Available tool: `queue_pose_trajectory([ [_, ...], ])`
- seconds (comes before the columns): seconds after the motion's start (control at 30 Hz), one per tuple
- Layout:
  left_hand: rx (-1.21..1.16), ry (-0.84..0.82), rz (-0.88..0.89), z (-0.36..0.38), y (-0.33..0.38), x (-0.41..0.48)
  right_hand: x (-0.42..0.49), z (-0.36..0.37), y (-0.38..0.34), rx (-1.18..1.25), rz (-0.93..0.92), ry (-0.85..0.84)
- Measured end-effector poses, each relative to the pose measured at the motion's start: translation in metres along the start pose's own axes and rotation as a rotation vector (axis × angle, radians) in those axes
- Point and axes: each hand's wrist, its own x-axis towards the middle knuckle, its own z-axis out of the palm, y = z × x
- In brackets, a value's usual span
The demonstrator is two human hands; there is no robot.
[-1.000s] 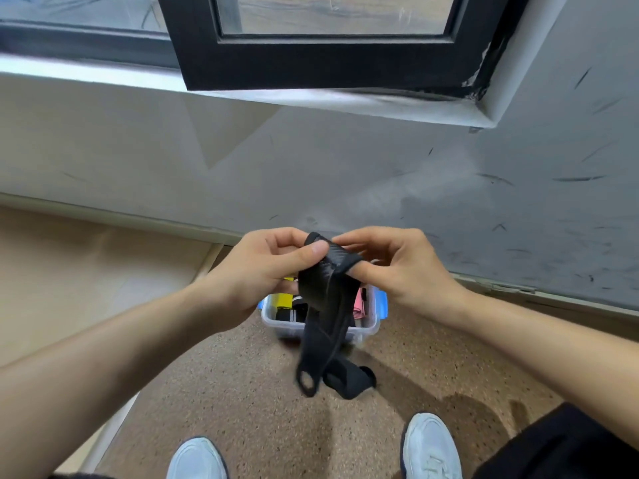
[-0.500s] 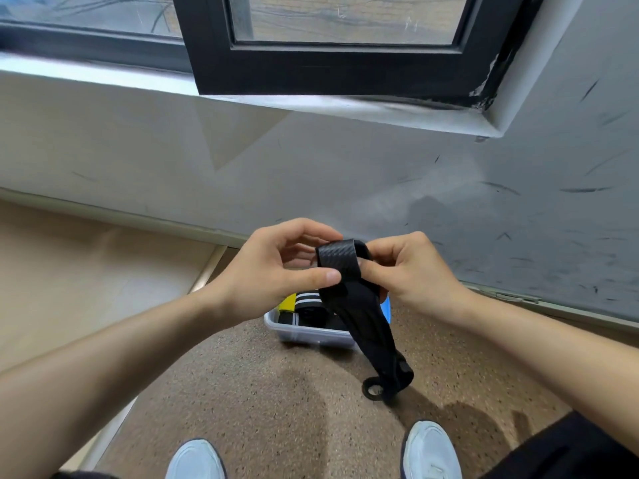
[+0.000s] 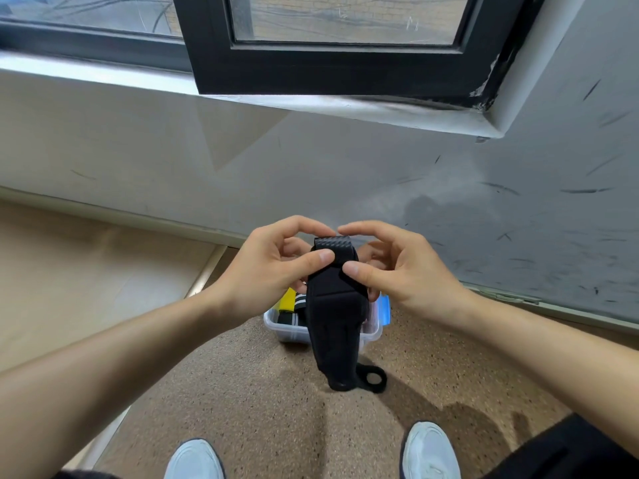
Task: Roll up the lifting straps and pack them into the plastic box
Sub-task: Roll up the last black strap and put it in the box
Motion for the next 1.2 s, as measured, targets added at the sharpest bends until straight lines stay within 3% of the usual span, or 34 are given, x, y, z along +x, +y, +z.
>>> queue_pose_trajectory([
  [0.37,-0.021,-0.012,-0.030,0.005,-0.002,0.000,-0.002,0.005,-0.003,0.104,0.013,0.032],
  [0.53,-0.069,-0.059,-0.146,0.007,0.006,-0.001,0.003,0.006,-0.004,0.129,-0.018,0.110],
  [0.93,-0.269,-0.029,-0.256,0.008,0.007,0.000,0.005,0.000,0.003,-0.187,-0.181,0.108],
  [1.2,-0.181,-0.022,-0.116,0.008,0.006,0.000,0.006,-0.012,-0.006,0.013,0.067,-0.026],
])
